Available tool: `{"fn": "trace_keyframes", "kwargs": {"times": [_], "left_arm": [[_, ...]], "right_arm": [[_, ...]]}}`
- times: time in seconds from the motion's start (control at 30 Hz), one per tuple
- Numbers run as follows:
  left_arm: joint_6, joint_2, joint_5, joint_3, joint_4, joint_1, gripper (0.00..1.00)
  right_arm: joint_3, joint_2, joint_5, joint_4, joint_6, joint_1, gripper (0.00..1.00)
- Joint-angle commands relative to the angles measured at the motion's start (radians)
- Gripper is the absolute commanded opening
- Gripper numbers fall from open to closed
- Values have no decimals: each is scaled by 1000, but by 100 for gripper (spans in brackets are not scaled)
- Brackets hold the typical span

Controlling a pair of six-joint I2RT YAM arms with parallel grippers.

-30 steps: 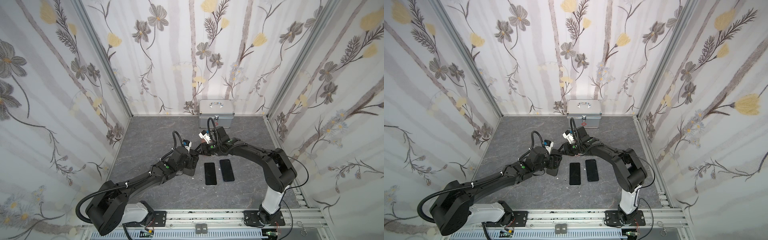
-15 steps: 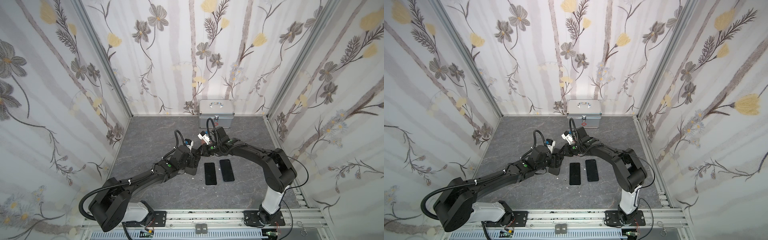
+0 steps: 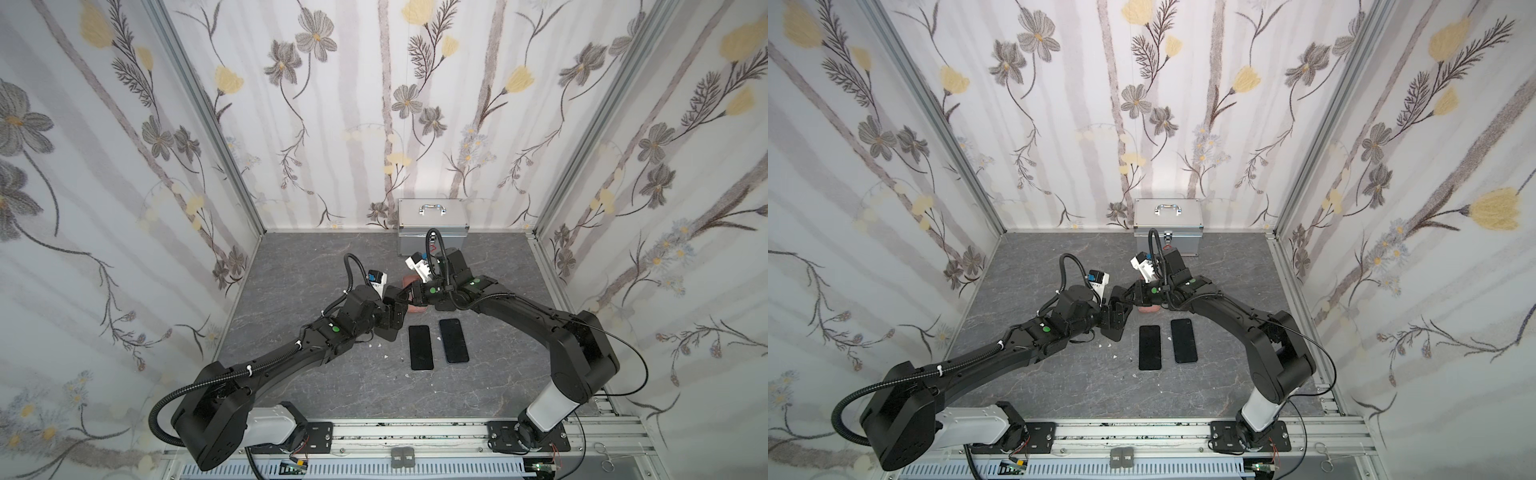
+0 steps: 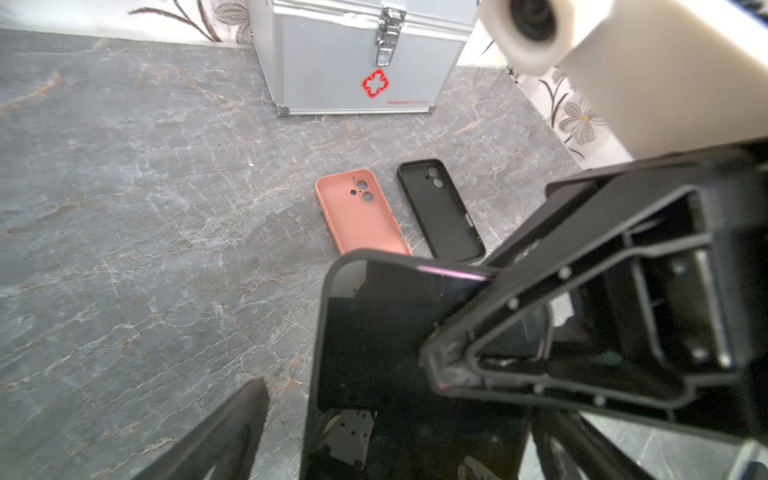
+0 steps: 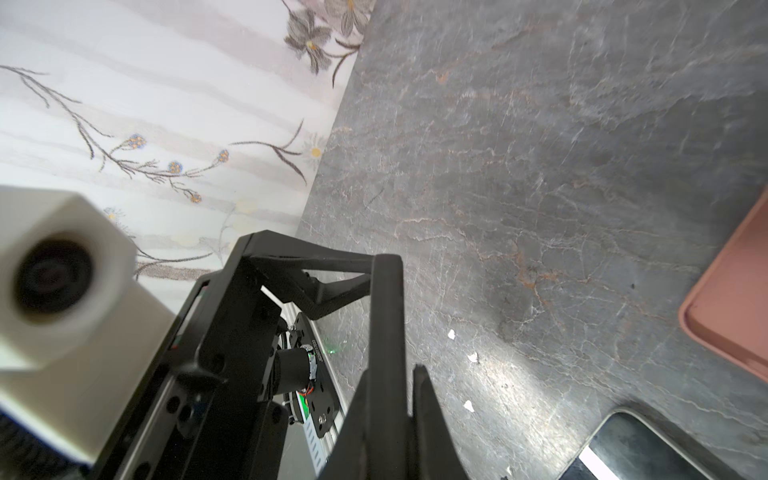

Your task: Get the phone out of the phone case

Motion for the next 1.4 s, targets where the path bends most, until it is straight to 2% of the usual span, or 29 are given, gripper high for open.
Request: {"fn": "trace_keyframes", "kwargs": {"times": [0.0, 0.23, 0.47, 0.6, 0.7, 0.87, 0.97, 1.13, 1.23, 1.37], "left_arm": [[-43, -46, -13, 32, 26, 1, 100], [-117, -138, 56, 68, 30, 34, 100], [-168, -202, 289, 71, 115, 132, 100], [-247, -219, 459, 28, 255, 204, 100], [-254, -212, 540, 37, 296, 215, 100], [-227, -205, 654, 59, 320, 215, 98], [-215, -198, 707, 69, 333, 211, 93], [-196, -163, 798, 104, 341, 175, 83], [-180, -151, 828, 112, 345, 155, 72], [-178, -157, 842, 116, 347, 147, 57]], "right_arm": [[-34, -69, 94, 104, 36, -28, 0], [-219, -265, 89, 388, 123, -126, 0], [-328, -445, 123, 544, 143, -208, 0], [-393, -529, 73, 722, 156, -253, 0], [-375, -550, -11, 746, 154, -283, 0], [-302, -508, -299, 802, 252, -305, 0], [-291, -490, -395, 885, 308, -304, 0], [-296, -481, -443, 992, 402, -300, 0], [-306, -473, -467, 1094, 476, -300, 0], [-299, -470, -478, 1126, 514, -300, 0]]}}
